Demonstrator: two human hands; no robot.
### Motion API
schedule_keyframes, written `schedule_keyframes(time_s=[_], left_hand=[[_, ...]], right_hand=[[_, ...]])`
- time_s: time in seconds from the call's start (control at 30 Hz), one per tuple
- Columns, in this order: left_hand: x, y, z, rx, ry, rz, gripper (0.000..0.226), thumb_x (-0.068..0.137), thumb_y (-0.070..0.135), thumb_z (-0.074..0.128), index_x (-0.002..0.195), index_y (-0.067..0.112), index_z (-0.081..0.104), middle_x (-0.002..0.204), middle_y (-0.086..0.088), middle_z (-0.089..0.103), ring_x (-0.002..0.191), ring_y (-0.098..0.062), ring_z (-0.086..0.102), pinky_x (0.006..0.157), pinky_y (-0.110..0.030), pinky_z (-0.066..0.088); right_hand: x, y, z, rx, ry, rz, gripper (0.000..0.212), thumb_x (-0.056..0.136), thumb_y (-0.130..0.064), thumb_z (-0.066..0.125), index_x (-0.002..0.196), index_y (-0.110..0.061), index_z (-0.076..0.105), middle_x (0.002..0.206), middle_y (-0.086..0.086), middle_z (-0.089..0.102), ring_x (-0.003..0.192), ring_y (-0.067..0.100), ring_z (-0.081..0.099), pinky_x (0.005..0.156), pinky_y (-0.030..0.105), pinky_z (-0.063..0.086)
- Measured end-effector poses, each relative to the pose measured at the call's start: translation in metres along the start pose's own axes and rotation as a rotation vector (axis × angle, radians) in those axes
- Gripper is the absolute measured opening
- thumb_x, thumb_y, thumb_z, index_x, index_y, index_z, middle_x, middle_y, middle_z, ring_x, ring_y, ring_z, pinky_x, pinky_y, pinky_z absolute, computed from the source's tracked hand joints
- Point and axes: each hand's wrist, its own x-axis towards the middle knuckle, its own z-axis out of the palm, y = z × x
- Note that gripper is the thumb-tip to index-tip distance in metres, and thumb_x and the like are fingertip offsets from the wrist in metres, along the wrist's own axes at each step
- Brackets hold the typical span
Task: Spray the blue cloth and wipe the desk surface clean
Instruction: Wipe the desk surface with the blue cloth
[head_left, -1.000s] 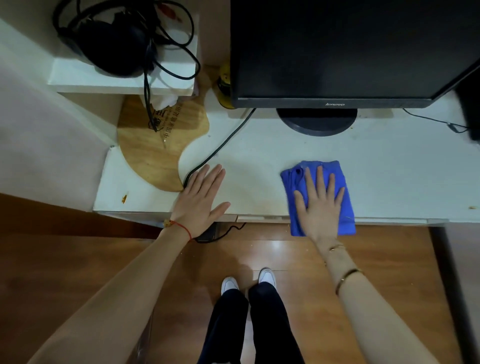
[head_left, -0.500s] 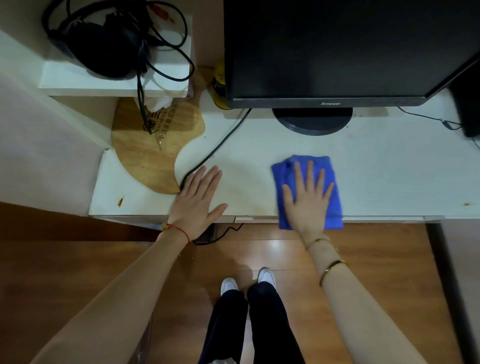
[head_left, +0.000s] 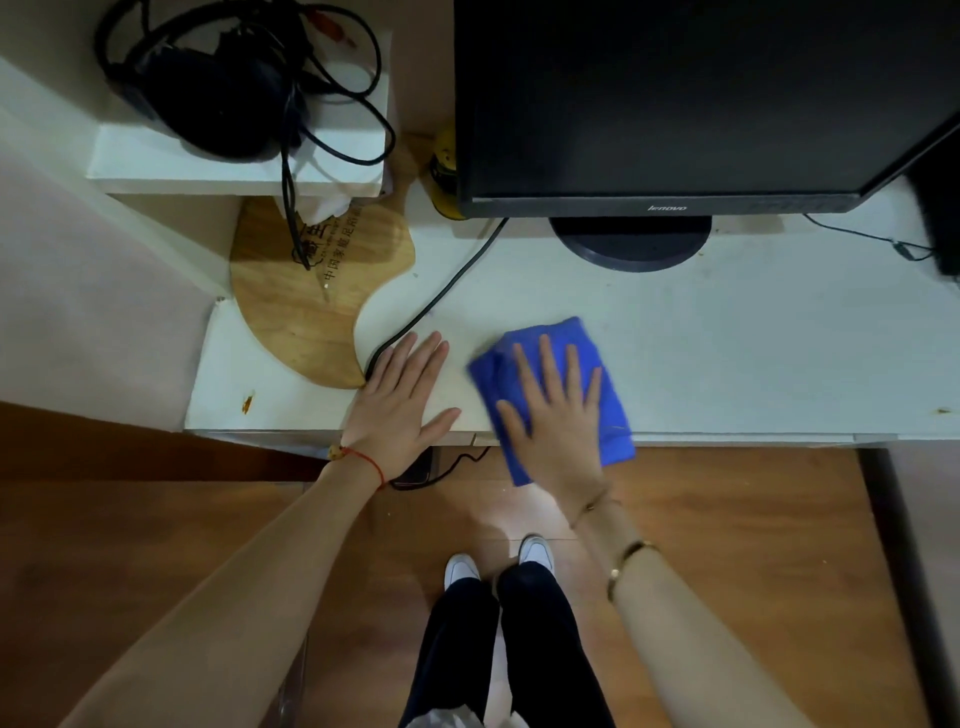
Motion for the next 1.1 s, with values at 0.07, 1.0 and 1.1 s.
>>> schedule_keyframes(time_s=[0.07,1.0,1.1], left_hand=[[0.000,0.000,0.000,-0.004,0.000,0.006,0.077,0.099,0.061,0.020,0.158,0.012,0.010,0.166,-0.005,0.009,0.154,-0.024,0.005,0.123,-0.039,0.000],[0.000,0.000,0.001,-0.013,-0.014,-0.013,0.078,0.097,0.063,0.015,0.158,0.015,0.003,0.167,-0.001,0.003,0.154,-0.021,-0.002,0.123,-0.037,-0.004],[0.000,0.001,0.001,-0.019,-0.010,-0.009,0.078,0.097,0.063,0.015,0.158,0.015,0.002,0.167,-0.001,0.000,0.154,-0.020,-0.004,0.123,-0.037,-0.005]], right_hand=[[-0.007,-0.008,0.001,-0.002,-0.032,-0.104,0.062,0.100,-0.055,0.021,0.156,-0.030,0.011,0.164,0.002,0.012,0.150,0.032,0.004,0.119,0.056,0.007],[0.007,0.011,0.002,0.004,0.015,-0.041,0.061,0.101,-0.052,0.025,0.156,-0.027,0.016,0.163,0.005,0.015,0.150,0.035,0.007,0.119,0.056,0.006],[-0.021,0.038,-0.005,-0.033,-0.005,-0.171,0.060,0.102,-0.053,0.023,0.156,-0.030,0.013,0.164,0.000,0.010,0.151,0.029,0.003,0.121,0.053,0.006]])
